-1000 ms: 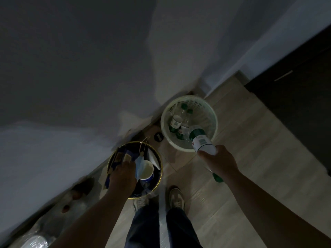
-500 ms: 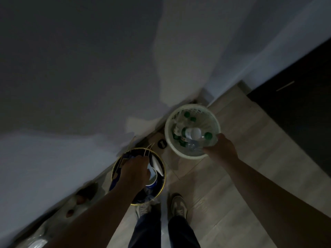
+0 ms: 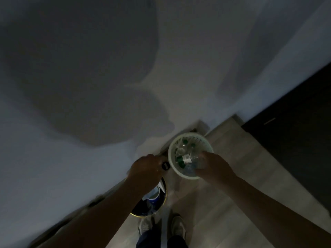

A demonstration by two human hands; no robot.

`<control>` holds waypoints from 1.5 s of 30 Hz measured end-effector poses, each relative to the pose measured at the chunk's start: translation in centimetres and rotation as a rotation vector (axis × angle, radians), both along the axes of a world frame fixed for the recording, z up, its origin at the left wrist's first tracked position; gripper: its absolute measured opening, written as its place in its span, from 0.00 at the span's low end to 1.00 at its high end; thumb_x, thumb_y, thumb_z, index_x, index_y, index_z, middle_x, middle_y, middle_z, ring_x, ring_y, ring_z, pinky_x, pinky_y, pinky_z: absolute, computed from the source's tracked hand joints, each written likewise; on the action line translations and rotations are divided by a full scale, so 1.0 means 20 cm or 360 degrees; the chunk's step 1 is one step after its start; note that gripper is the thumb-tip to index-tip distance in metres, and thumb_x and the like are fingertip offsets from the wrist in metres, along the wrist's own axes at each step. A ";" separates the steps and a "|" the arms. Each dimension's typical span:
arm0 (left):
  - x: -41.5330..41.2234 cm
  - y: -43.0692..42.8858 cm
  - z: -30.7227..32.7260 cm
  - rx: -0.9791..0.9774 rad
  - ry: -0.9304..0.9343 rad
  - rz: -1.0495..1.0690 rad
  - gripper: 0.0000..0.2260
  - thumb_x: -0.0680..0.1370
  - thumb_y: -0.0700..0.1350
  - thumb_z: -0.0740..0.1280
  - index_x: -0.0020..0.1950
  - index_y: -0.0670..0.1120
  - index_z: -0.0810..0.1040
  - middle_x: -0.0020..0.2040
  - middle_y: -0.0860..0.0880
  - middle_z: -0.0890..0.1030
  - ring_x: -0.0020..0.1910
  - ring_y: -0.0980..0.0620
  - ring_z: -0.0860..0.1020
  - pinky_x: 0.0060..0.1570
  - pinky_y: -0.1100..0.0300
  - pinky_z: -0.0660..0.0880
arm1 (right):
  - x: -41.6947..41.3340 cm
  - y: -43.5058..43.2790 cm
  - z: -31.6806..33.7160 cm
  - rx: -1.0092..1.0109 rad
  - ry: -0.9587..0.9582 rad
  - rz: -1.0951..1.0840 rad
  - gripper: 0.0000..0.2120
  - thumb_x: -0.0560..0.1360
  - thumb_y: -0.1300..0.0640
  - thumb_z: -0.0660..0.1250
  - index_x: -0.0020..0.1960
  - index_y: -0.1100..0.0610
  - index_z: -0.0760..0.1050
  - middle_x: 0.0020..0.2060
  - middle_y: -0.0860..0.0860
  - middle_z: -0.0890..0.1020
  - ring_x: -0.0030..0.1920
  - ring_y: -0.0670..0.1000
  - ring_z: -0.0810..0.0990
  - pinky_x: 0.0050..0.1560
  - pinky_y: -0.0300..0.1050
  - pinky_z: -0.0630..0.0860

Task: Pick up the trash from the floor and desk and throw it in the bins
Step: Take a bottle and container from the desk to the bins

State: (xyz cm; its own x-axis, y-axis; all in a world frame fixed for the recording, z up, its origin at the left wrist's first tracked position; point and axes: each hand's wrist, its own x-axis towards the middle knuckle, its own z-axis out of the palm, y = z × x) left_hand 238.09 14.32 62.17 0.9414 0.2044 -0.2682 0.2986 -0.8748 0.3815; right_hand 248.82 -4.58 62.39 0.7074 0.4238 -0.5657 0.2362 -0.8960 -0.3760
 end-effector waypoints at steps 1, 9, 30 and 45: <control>0.00 0.00 0.12 0.0003 -0.0104 -0.0022 0.04 0.69 0.39 0.72 0.43 0.42 0.81 0.37 0.45 0.80 0.35 0.46 0.80 0.32 0.62 0.73 | 0.01 0.01 0.11 0.0051 -0.0035 0.0063 0.22 0.72 0.47 0.69 0.64 0.52 0.71 0.58 0.50 0.77 0.60 0.52 0.75 0.49 0.39 0.67; -0.13 0.04 1.06 0.0058 -0.0452 0.0204 0.14 0.77 0.50 0.66 0.62 0.49 0.76 0.56 0.52 0.79 0.53 0.54 0.77 0.50 0.67 0.68 | 0.03 0.14 1.03 0.0390 -0.0378 0.0477 0.22 0.74 0.48 0.68 0.66 0.50 0.69 0.57 0.47 0.76 0.57 0.47 0.74 0.51 0.36 0.66; -2.13 0.24 2.37 0.0819 -0.0858 0.1406 0.13 0.75 0.54 0.67 0.59 0.56 0.75 0.52 0.61 0.77 0.44 0.63 0.74 0.42 0.74 0.68 | -1.56 1.10 2.40 0.1401 -0.0644 0.1615 0.17 0.70 0.49 0.72 0.57 0.48 0.76 0.48 0.42 0.79 0.49 0.43 0.77 0.53 0.43 0.75; -4.24 -0.14 2.38 0.1035 -0.0750 0.2314 0.12 0.74 0.52 0.69 0.57 0.55 0.76 0.51 0.59 0.79 0.48 0.61 0.77 0.50 0.59 0.76 | -3.83 1.33 2.45 0.1663 -0.0210 0.2469 0.19 0.70 0.46 0.71 0.60 0.45 0.75 0.50 0.41 0.78 0.51 0.40 0.77 0.54 0.42 0.76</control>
State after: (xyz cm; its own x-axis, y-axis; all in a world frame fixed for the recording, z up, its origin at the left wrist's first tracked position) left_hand 153.31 11.44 109.84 -0.1547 0.8835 0.4421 0.9263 -0.0259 0.3758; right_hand 172.18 22.07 111.39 -0.5836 0.7415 0.3310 0.5775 0.6655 -0.4729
